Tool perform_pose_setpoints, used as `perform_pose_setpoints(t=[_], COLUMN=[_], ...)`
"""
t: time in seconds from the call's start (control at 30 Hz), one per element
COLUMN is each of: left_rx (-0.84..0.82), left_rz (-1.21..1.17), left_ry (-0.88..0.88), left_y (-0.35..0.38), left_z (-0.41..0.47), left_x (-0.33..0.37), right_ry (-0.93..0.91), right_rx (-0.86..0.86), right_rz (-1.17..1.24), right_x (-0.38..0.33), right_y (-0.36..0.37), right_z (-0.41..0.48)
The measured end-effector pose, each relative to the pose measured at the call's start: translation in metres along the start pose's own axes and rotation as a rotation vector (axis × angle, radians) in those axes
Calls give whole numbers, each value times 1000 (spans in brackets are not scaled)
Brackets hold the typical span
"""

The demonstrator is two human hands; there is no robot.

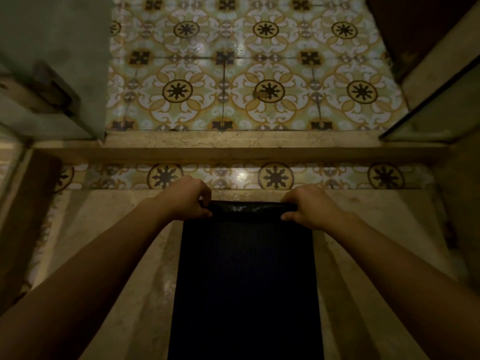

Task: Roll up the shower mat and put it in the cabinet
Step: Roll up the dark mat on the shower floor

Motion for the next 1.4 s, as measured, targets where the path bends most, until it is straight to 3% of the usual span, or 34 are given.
perform_pose_setpoints(t=[0.1, 0.3, 0.53, 0.83, 1.0, 1.23, 1.4], left_rx=[22, 97, 70, 163, 209, 189, 227], left_rz=[17, 47, 325, 220, 210, 300, 310], left_ry=[32, 33, 133, 48, 64, 0, 49], left_y=[6, 15, 14, 11, 17, 31, 36], left_z=[-3, -3, 1, 4, -1, -8, -21], left_x=[1, 6, 14, 12, 13, 24, 27], right_ry=[-11, -13, -101, -177, -220, -121, -178], right_rx=[-71, 9, 18, 227, 241, 258, 274], right_rz=[-3, -35, -136, -251, -331, -301, -308], right_x=[1, -2, -7, -18, -23, -32, -24], right_y=[-4, -1, -6, 1, 6, 16, 18], right_z=[-2, 0, 3, 11, 4, -4, -18])
Point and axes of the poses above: each hand's wrist, its own z-axis towards the middle knuckle, its own y-axis out of the palm, x = y × z, the point moved 2 cm from there along z, towards the middle knuckle, and after that the axes turned 3 degrees about y, right-handed, at the moved point
